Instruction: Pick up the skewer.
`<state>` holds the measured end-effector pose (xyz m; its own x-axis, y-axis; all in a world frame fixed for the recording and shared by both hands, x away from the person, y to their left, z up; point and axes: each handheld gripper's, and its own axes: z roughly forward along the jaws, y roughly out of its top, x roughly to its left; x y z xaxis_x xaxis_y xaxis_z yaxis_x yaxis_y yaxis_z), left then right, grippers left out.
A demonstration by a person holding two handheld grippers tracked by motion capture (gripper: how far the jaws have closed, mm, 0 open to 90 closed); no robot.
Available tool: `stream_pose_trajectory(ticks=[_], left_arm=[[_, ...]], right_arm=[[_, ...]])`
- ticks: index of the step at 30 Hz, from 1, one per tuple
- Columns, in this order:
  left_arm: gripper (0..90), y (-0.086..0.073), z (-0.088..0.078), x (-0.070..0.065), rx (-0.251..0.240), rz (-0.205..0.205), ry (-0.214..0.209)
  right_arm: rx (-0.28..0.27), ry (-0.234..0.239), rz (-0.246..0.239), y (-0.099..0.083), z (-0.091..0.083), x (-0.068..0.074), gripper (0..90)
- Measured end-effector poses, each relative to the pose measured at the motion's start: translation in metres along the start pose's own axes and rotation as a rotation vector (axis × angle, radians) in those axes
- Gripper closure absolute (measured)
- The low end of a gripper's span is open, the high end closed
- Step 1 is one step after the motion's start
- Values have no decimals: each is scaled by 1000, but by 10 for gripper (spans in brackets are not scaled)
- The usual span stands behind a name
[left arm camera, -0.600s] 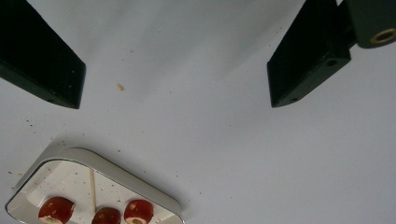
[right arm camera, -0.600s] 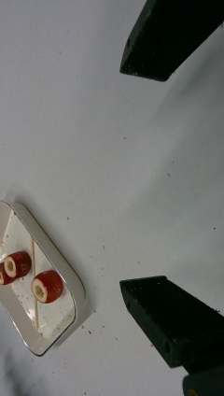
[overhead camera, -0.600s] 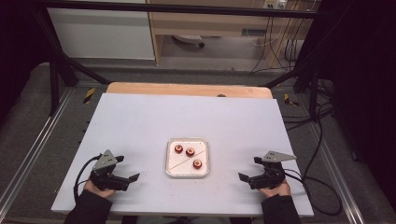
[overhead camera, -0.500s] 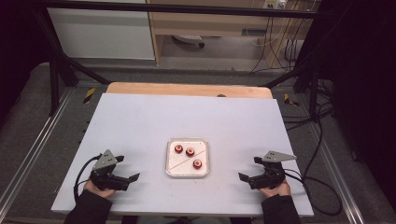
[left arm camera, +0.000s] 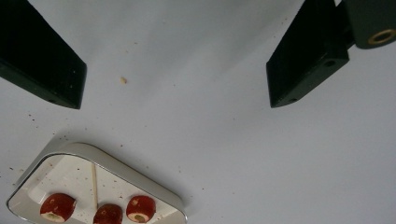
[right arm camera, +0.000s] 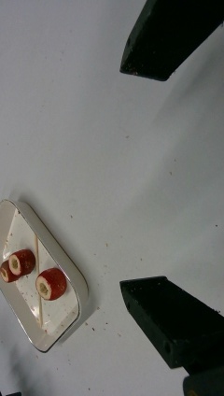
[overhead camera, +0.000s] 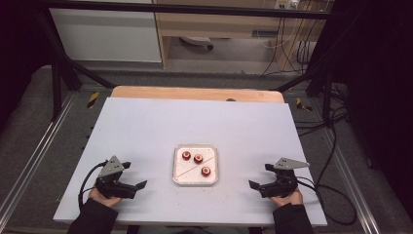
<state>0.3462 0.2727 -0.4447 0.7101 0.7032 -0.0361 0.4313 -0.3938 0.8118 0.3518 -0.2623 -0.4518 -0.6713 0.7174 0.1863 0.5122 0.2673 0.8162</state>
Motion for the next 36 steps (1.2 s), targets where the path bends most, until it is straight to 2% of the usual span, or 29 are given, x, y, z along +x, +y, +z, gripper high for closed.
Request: stream_pose_trajectory(ticks=[26,33,36], left_arm=[[59,18,12,-22,28,27,-21],[55,27,14,-26,40,25,-21],[54,33,14,-30,38,38,-17]], right_arm=[[8,-1,0,0,0,0,6],[8,-5,2,0,0,0,6],[7,-5,3,0,0,0,6]])
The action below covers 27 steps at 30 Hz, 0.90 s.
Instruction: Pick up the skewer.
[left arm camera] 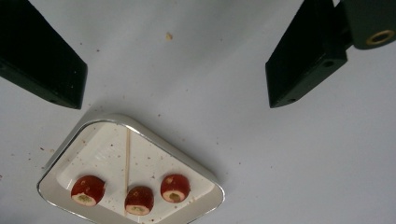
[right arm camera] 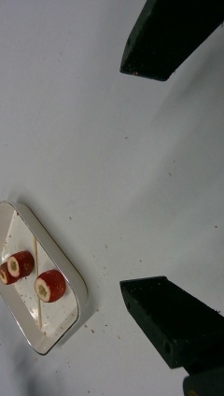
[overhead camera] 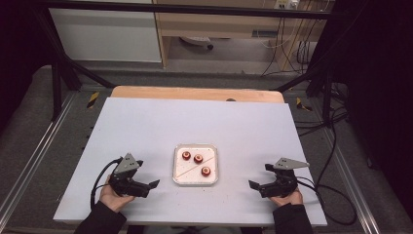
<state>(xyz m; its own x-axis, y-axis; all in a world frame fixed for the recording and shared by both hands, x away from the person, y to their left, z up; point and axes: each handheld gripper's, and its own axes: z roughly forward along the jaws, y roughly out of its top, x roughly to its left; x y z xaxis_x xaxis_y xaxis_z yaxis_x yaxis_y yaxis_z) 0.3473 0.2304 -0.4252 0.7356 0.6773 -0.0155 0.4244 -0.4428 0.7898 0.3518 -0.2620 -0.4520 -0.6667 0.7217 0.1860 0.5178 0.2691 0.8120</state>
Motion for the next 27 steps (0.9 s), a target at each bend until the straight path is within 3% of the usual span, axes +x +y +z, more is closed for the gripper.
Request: stream_pose_trajectory(ticks=[6,19,27], left_arm=[[46,15,8,-11,3,17,-5],[47,45,40,-30,71,57,-14],[105,56,66,-41,130,91,25]], right_arm=[[2,2,-1,0,0,0,6],[9,6,-2,0,1,0,8],[14,10,-4,0,2,0,9]])
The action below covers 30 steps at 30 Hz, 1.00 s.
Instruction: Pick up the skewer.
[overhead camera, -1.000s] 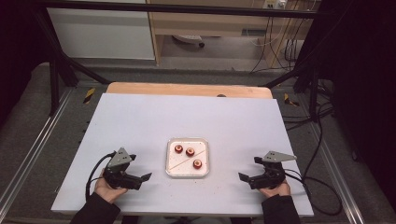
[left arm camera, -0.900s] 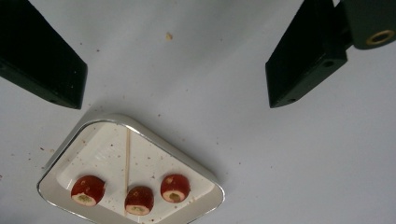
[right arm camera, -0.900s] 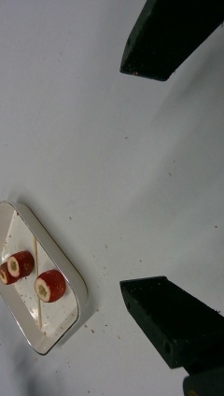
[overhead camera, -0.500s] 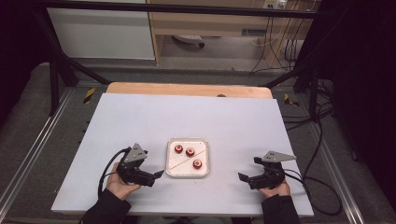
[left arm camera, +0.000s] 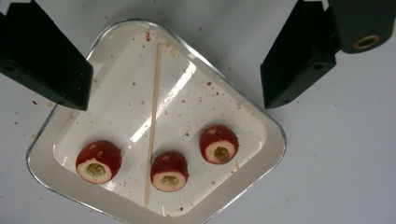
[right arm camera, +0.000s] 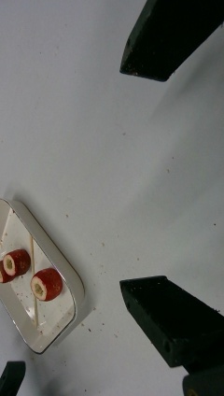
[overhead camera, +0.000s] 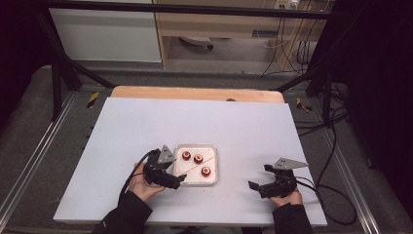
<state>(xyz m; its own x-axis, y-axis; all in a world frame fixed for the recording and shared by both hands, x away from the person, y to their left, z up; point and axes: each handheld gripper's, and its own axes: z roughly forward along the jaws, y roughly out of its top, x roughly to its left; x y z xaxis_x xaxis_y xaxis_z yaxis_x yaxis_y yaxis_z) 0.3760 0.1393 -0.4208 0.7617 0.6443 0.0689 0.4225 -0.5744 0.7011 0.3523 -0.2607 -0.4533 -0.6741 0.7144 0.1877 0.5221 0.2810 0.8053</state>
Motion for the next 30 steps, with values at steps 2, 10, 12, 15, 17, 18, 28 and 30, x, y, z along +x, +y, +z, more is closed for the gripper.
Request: stream_pose_trajectory(ticks=[2,10,12,15,17,18,28,30], left_arm=[[160,2,5,-2,3,2,-6],[371,6,17,-8,4,17,-10],[456,6,19,-7,4,7,-26],[521,6,23,-6,13,-2,-37],[534,5,25,-6,25,2,-33],[549,5,26,-7,27,2,-31],[752,3,32,-10,30,14,-46],[774,3,33,-10,30,12,-47]], right_arm=[[2,1,0,0,0,0,9],[3,1,-2,0,0,0,9],[4,1,-2,0,0,0,9],[2,1,-3,0,0,0,10],[2,2,-3,0,-1,0,10],[3,2,-2,0,-1,0,10],[6,7,0,0,0,0,10],[7,5,-4,0,0,0,10]])
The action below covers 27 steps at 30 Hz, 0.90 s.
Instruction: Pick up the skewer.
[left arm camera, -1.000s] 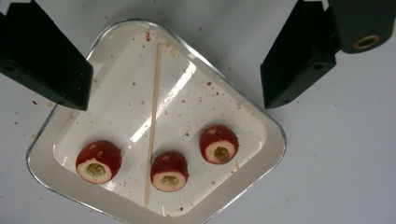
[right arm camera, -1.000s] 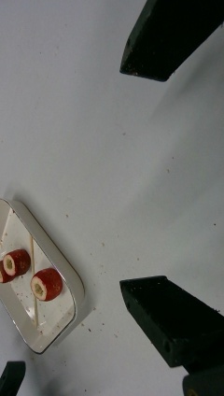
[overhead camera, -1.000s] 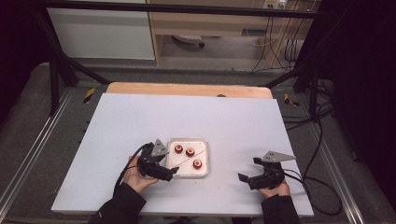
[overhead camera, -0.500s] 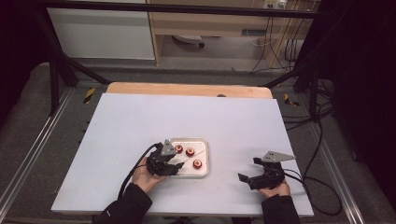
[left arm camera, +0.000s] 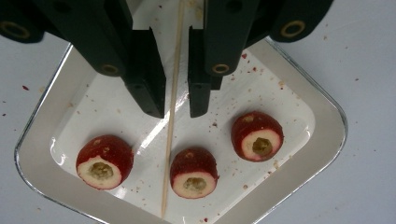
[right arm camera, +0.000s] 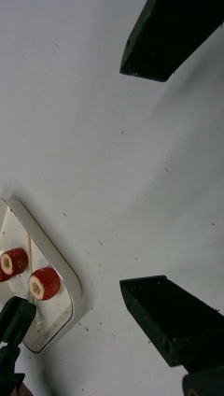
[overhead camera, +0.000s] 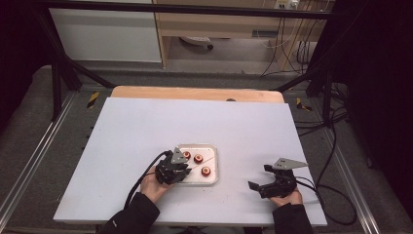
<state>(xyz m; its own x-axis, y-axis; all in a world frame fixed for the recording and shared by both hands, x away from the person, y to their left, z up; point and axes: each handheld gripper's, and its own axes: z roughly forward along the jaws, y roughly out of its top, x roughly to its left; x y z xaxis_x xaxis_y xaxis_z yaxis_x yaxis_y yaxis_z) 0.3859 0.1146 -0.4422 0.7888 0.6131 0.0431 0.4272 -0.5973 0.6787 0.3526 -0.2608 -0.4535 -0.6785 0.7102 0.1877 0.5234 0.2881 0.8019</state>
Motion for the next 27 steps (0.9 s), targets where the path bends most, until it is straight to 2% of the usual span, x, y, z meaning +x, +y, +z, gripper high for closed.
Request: stream_pose_trajectory(ticks=[7,11,20,27], left_arm=[[826,-1,2,1,-9,-15,-6],[868,-1,2,0,-11,-9,-5],[881,-2,1,1,-13,-3,-22],[883,-2,-1,2,-31,-14,-45]], right_arm=[[-1,1,1,0,0,0,10],[0,3,1,0,1,0,10],[6,4,1,0,2,0,10],[5,5,2,0,2,0,10]])
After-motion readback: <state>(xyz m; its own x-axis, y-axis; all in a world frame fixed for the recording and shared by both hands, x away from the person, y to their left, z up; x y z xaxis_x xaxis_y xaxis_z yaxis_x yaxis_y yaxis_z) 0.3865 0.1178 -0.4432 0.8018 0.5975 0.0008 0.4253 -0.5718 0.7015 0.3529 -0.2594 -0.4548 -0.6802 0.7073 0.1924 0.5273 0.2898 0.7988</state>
